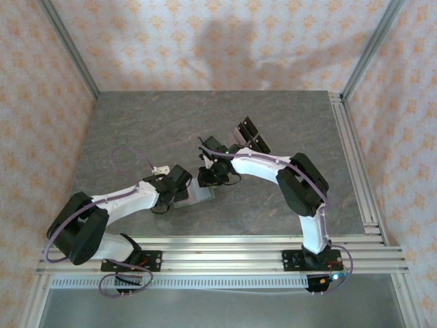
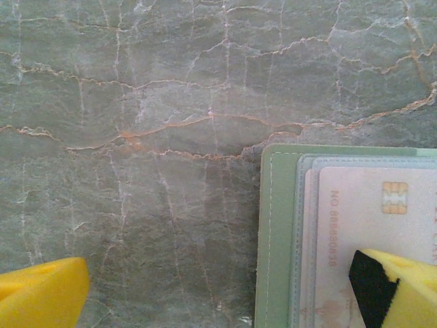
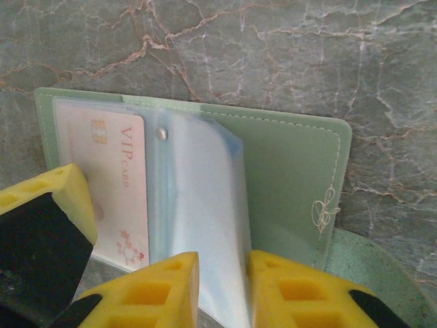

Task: Put the credit cards into the card holder
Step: Rotate the card holder at the center of the table.

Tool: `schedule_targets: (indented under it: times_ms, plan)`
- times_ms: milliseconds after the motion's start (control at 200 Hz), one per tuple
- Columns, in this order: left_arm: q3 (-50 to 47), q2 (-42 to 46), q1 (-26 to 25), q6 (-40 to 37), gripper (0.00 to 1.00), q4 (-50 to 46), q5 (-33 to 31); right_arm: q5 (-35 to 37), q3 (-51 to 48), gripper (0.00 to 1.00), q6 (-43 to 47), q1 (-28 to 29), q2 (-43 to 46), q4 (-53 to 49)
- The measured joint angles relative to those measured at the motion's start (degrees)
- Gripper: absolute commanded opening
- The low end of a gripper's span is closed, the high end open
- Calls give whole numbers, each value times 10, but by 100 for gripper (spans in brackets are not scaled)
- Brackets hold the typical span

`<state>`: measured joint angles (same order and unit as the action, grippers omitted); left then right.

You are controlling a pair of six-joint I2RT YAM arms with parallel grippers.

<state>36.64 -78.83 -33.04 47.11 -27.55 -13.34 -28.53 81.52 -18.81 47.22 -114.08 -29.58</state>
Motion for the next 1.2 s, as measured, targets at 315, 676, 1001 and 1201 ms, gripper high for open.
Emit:
schedule_targets:
  times_ms: [315,676,1001,1201]
  plan:
    - [0,0,0,0,100,0,0,13,19,0,-6,-1,-22,0]
    - [2,-1,0,-3,100,0,-4,63,-69,2,-59,-41,29,31]
    - [23,-5,0,-7,100,0,-4,77,-80,34,-56,-45,62,35]
    - [34,-7,0,-16,100,1,-3,80,-52,35,-8,-45,71,21]
